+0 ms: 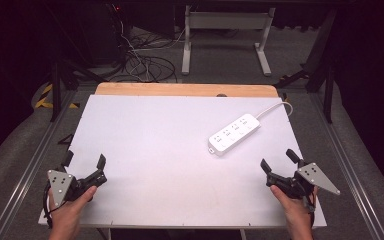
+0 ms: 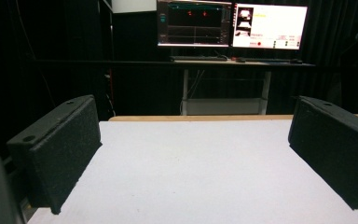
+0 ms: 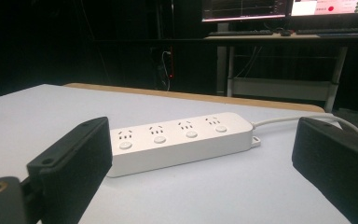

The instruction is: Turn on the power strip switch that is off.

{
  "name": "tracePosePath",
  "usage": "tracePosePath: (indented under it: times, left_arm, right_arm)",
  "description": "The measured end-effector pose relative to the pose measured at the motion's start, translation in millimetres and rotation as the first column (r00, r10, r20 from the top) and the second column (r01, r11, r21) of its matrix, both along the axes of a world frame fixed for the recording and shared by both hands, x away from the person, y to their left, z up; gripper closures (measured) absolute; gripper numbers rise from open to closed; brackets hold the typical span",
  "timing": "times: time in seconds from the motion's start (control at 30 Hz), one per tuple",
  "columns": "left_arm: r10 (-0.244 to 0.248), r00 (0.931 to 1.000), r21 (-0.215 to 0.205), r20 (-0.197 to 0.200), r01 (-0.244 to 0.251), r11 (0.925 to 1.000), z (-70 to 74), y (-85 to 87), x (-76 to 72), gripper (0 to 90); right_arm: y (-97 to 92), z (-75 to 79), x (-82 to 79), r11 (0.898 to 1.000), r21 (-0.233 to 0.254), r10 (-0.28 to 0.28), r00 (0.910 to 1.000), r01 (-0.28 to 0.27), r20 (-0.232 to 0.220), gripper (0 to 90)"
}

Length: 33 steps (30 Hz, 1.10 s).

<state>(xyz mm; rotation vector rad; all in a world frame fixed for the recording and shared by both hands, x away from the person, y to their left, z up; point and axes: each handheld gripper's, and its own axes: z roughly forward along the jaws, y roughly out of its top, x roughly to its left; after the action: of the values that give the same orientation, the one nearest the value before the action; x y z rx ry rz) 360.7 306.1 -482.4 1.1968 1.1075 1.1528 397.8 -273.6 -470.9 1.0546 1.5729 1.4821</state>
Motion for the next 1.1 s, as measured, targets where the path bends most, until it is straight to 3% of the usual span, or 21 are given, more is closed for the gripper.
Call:
tracePosePath:
  times: [0.33, 0.83, 0.97, 1.1]
  left_arm:
    - [-0.007, 1.0, 0.003, 0.0, 0.007, 1.0, 0.2, -1.8, 1.3, 3.2]
    - [-0.015, 0.9999, 0.01, -0.003, 0.015, 0.9998, 0.2, -3.7, 2.2, 3.8]
    - [-0.016, 0.9999, 0.011, -0.005, 0.016, 0.9998, -0.1, -3.9, 2.2, 3.9]
    - [-0.019, 0.9998, 0.009, -0.004, 0.019, 0.9998, -0.1, -5.1, 1.9, 4.0]
  right_arm:
    - [-1.1, 0.1, -1.4, 1.0, -0.003, -0.001, 1.0, 0.001, 0.004, 6.1]
    - [2.2, 4.4, -2.3, 0.998, -0.056, -0.015, 0.9996, 0.016, 0.023, 10.7]
    - [2.4, 6.1, -1.9, 0.998, -0.062, -0.02, 0.9991, 0.023, 0.037, 15.0]
    - [-0.5, 9.2, -0.1, 0.997, -0.071, -0.015, 0.9981, 0.02, 0.06, 26.4]
